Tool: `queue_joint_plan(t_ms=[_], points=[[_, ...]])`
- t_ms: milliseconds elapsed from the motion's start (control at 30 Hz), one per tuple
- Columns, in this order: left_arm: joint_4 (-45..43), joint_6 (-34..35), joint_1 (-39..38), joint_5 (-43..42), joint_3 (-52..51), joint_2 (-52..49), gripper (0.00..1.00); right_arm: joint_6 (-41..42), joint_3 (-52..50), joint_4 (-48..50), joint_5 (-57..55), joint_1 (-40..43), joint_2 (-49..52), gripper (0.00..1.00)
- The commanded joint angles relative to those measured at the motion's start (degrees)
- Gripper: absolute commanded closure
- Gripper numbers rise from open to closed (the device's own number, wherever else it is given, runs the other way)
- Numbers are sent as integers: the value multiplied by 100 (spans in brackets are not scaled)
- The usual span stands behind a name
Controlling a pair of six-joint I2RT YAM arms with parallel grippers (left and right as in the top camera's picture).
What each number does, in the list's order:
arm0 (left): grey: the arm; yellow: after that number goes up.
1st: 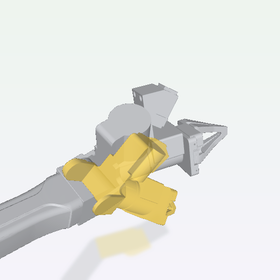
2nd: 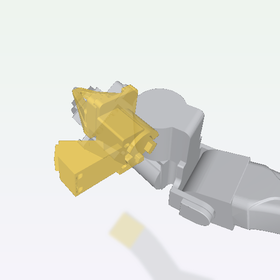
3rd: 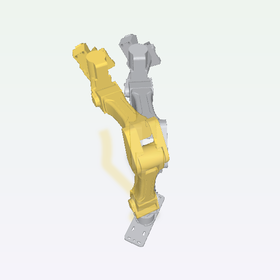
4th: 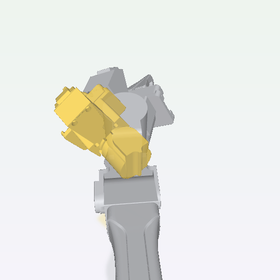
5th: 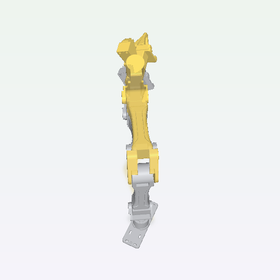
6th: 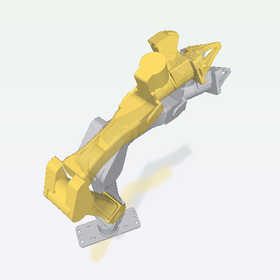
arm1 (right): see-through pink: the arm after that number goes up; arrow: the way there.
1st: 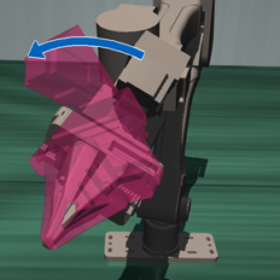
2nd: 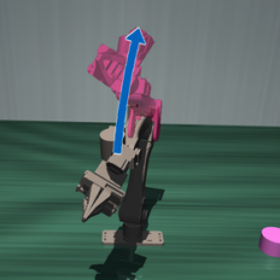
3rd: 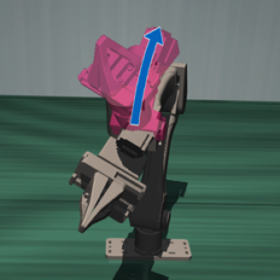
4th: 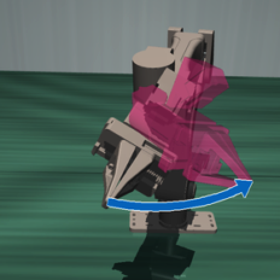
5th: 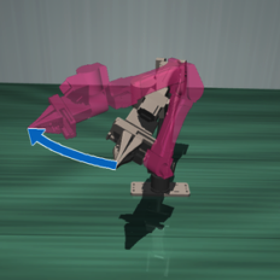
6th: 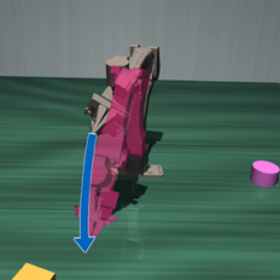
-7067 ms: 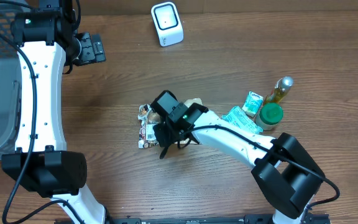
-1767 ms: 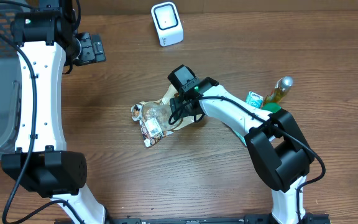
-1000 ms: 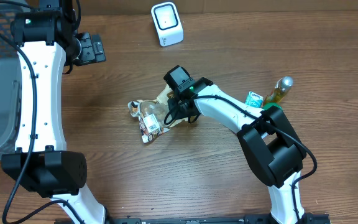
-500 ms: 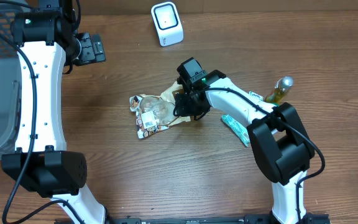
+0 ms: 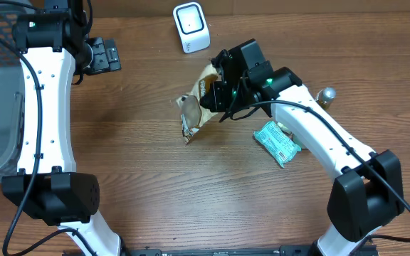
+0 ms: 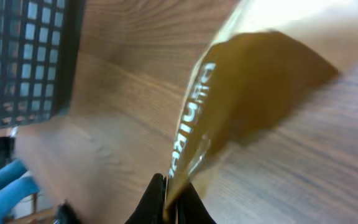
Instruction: Scan the item barcode
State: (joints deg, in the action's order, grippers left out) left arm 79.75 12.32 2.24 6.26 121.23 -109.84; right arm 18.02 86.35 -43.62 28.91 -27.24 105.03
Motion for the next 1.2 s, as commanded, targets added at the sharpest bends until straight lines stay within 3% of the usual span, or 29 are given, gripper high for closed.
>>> queue_joint_plan(t_ms=[0,700,933,1167], points=[[-9,57,-55,11,70,87,0,-15,31,-87,380,42,-79,96],[-9,57,-55,11,70,87,0,-52,24,-208,225,59,-79,96],[-9,59,-55,11,70,87,1,-52,26,205,656,59,-79,96],[-9,57,-55,11,70,87,0,-52,-166,-415,-708,-90,-66,96]])
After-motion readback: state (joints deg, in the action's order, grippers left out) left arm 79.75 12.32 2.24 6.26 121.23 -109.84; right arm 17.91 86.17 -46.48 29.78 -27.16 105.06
